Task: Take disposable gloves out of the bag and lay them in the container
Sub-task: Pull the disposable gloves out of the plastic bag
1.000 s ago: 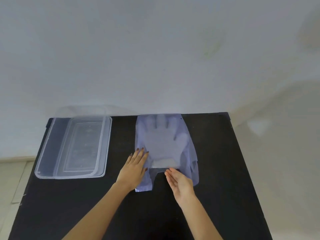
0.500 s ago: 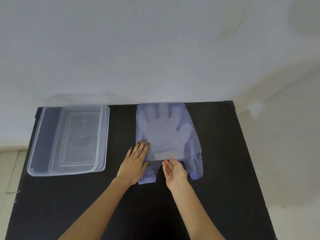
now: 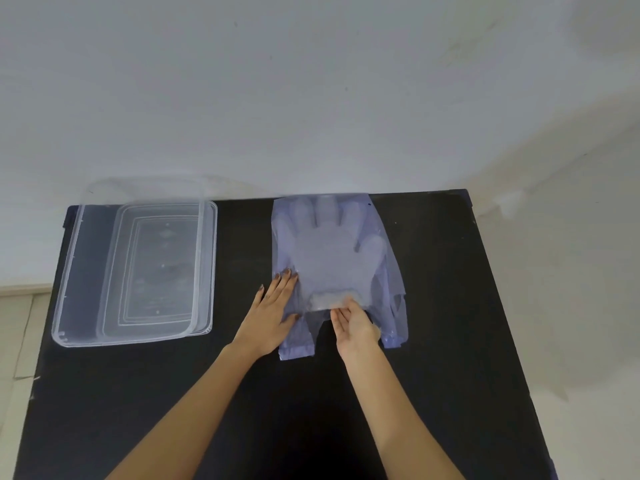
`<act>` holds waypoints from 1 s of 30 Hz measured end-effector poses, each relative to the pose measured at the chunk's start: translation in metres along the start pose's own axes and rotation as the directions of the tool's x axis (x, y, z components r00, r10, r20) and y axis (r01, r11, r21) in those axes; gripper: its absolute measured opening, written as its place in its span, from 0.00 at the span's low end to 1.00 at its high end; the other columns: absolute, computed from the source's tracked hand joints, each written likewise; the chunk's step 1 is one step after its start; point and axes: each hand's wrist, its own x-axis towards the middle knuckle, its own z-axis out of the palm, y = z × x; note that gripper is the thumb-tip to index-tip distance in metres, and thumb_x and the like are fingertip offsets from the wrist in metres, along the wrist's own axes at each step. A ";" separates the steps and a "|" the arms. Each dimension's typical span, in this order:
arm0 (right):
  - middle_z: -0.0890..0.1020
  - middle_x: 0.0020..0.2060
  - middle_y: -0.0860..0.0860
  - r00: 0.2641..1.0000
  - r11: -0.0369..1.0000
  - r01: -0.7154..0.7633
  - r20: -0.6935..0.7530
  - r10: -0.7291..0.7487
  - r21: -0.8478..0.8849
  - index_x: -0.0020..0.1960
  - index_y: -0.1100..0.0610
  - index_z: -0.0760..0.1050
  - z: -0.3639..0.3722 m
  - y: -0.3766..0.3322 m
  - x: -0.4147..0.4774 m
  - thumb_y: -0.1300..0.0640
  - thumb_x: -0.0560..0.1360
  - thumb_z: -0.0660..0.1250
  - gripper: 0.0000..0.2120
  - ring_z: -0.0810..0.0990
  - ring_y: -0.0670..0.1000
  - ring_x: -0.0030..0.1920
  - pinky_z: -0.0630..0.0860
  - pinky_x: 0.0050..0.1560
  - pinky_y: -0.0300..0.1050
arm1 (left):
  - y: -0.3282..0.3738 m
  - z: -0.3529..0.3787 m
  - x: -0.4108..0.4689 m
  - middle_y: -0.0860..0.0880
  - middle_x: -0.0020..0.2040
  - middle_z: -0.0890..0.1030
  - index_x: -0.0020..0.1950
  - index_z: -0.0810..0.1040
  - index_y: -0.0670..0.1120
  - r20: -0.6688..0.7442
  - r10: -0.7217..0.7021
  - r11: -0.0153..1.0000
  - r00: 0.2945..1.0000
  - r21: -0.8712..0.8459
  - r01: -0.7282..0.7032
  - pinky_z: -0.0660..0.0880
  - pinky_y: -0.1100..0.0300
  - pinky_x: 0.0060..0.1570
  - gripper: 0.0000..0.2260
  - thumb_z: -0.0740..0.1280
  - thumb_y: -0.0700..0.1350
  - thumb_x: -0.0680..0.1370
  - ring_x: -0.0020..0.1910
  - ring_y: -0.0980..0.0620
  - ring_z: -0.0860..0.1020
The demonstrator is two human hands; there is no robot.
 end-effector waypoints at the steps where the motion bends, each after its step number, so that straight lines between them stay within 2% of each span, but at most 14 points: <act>1: 0.82 0.46 0.59 1.000 1.000 0.002 0.002 -0.002 0.013 0.47 0.59 0.73 0.001 -0.001 -0.001 0.66 0.74 0.69 0.06 0.82 0.57 0.50 0.78 0.55 0.51 | 0.000 0.001 0.000 0.54 0.77 0.38 0.77 0.38 0.51 0.003 -0.001 1.000 1.000 0.000 0.001 0.35 0.56 0.72 0.32 0.55 0.52 0.81 0.76 0.55 0.38; 6: 0.82 0.46 0.60 1.000 1.000 -0.003 -0.004 0.003 -0.011 0.45 0.62 0.75 0.008 0.000 -0.001 0.69 0.74 0.69 0.05 0.83 0.54 0.44 0.79 0.53 0.50 | -0.001 0.002 0.000 0.54 0.76 0.37 0.77 0.38 0.51 -0.002 -0.001 0.999 1.000 0.040 0.001 0.36 0.56 0.72 0.32 0.56 0.52 0.81 0.76 0.55 0.37; 8: 0.82 0.47 0.60 1.000 1.000 0.009 0.001 -0.009 -0.022 0.45 0.62 0.76 0.008 0.000 0.002 0.70 0.74 0.68 0.04 0.83 0.54 0.43 0.79 0.53 0.50 | 0.000 0.002 -0.001 0.54 0.76 0.36 0.77 0.37 0.51 0.001 -0.004 0.997 1.000 0.074 0.004 0.37 0.55 0.73 0.30 0.53 0.50 0.82 0.76 0.55 0.37; 11: 0.82 0.44 0.59 0.999 0.999 0.040 -0.011 -0.041 -0.036 0.47 0.64 0.77 0.003 -0.001 -0.001 0.70 0.74 0.67 0.04 0.83 0.54 0.43 0.80 0.52 0.50 | 0.001 0.005 -0.001 0.52 0.77 0.38 0.76 0.37 0.50 -0.037 0.000 0.993 0.999 0.122 0.005 0.38 0.55 0.73 0.26 0.47 0.49 0.83 0.76 0.52 0.38; 16: 0.83 0.45 0.60 0.999 0.998 0.033 -0.003 -0.034 -0.048 0.47 0.62 0.76 -0.017 0.000 -0.007 0.70 0.73 0.69 0.06 0.84 0.57 0.48 0.80 0.53 0.52 | 0.000 0.011 0.000 0.51 0.77 0.36 0.75 0.34 0.49 -0.033 -0.028 0.982 0.999 0.185 0.033 0.39 0.53 0.74 0.26 0.45 0.50 0.82 0.76 0.51 0.37; 19: 0.83 0.46 0.60 0.999 0.999 0.046 -0.011 -0.047 -0.028 0.48 0.62 0.75 -0.017 -0.003 -0.004 0.69 0.74 0.69 0.05 0.83 0.58 0.49 0.80 0.56 0.53 | -0.001 0.012 0.000 0.51 0.77 0.35 0.76 0.33 0.49 -0.031 -0.017 0.975 0.999 0.222 0.024 0.38 0.54 0.74 0.28 0.37 0.55 0.78 0.76 0.51 0.37; 23: 0.83 0.51 0.62 0.996 0.996 0.076 -0.039 -0.078 -0.040 0.58 0.70 0.76 -0.014 -0.003 0.007 0.68 0.76 0.67 0.11 0.84 0.55 0.44 0.81 0.47 0.48 | 0.001 0.013 -0.001 0.51 0.77 0.35 0.77 0.35 0.48 -0.034 -0.031 0.970 0.999 0.241 0.038 0.38 0.52 0.75 0.28 0.47 0.51 0.82 0.77 0.50 0.37; 26: 0.83 0.51 0.62 0.995 0.996 0.081 -0.048 -0.082 -0.033 0.58 0.71 0.76 -0.019 -0.001 0.004 0.68 0.77 0.66 0.12 0.85 0.54 0.44 0.83 0.36 0.43 | 0.002 0.014 0.000 0.49 0.78 0.36 0.77 0.35 0.47 -0.045 -0.030 0.963 0.999 0.266 0.041 0.38 0.52 0.74 0.29 0.48 0.50 0.83 0.77 0.50 0.37; 28: 0.84 0.50 0.62 0.994 0.995 0.083 -0.065 -0.086 -0.046 0.57 0.70 0.77 -0.027 0.001 -0.001 0.68 0.75 0.68 0.11 0.86 0.55 0.45 0.83 0.36 0.42 | 0.003 0.015 0.000 0.49 0.78 0.36 0.77 0.35 0.46 -0.046 -0.030 0.962 0.999 0.272 0.041 0.39 0.52 0.74 0.29 0.49 0.50 0.83 0.77 0.49 0.37; 30: 0.84 0.49 0.62 0.994 0.995 0.077 -0.075 -0.082 -0.070 0.55 0.69 0.78 -0.038 0.004 -0.006 0.68 0.74 0.70 0.11 0.86 0.56 0.47 0.84 0.40 0.45 | 0.003 0.015 -0.001 0.49 0.78 0.36 0.77 0.35 0.46 -0.044 -0.031 0.962 0.999 0.270 0.042 0.39 0.51 0.74 0.29 0.49 0.49 0.83 0.77 0.49 0.37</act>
